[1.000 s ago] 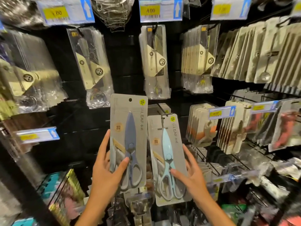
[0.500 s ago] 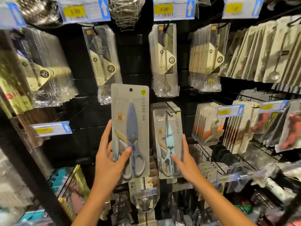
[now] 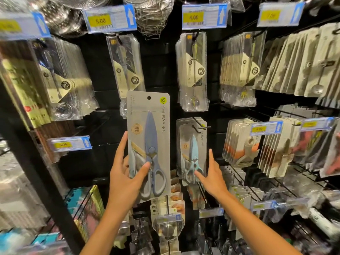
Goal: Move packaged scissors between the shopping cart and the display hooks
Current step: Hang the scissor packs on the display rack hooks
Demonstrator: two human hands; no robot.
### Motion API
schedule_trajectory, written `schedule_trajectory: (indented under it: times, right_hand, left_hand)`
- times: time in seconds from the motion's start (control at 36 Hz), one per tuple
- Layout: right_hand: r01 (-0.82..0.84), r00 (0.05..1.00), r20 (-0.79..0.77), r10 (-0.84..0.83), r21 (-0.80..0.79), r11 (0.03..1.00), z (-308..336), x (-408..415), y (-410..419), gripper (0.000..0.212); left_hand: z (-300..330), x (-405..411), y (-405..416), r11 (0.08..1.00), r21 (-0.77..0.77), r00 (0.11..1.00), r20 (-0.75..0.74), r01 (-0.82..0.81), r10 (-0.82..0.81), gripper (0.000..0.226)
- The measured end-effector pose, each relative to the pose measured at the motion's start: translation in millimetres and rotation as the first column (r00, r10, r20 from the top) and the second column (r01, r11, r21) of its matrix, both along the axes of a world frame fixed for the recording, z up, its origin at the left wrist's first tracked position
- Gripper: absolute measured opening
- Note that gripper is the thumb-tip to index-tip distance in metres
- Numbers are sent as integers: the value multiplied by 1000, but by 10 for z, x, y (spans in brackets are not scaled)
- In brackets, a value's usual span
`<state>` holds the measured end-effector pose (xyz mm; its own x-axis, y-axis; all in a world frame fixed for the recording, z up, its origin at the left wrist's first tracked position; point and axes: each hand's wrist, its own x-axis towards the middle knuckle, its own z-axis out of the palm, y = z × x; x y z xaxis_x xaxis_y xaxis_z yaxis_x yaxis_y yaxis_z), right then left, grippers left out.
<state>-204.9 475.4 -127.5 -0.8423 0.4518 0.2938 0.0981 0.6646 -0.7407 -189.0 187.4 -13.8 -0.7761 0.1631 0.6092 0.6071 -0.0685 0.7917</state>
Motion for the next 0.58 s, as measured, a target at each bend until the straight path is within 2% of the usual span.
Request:
schedule_trajectory:
  times: [0.06,0.14,0.28,0.36,0.44,0.58]
  right_hand:
    - [4,999,-48,-4,-2,1000,-33,78,-54,111]
    - [-36,985,-166,40,24,999,-5,251,-186,103]
    - [-277,935,-254,249,-79,958,250,598,-535,83]
    - [-452,876,-293,383,-219,865,425,744,-738,89]
    - [-548,825,-332,457,-274,790,539,798,-875,103]
    - [-552,823,-322,468,-254,794,521,806,-909,103]
  left_hand:
    - [-5,-5,-8,1000,-1,1000,-5,3,-3,92]
    - [-31,-20,-15,1000,-4,1000,-11,5,-5,92]
    - [-96,-3,4,1000,-9,1000,-9,12,-12,92]
    - [-149,26,56,999,-10,999,9,36,-36,93]
    - [-202,75,115,998,-19,998,24,58,-57,93]
    - [-268,136,178,992,-68,994,36,102,-100,96]
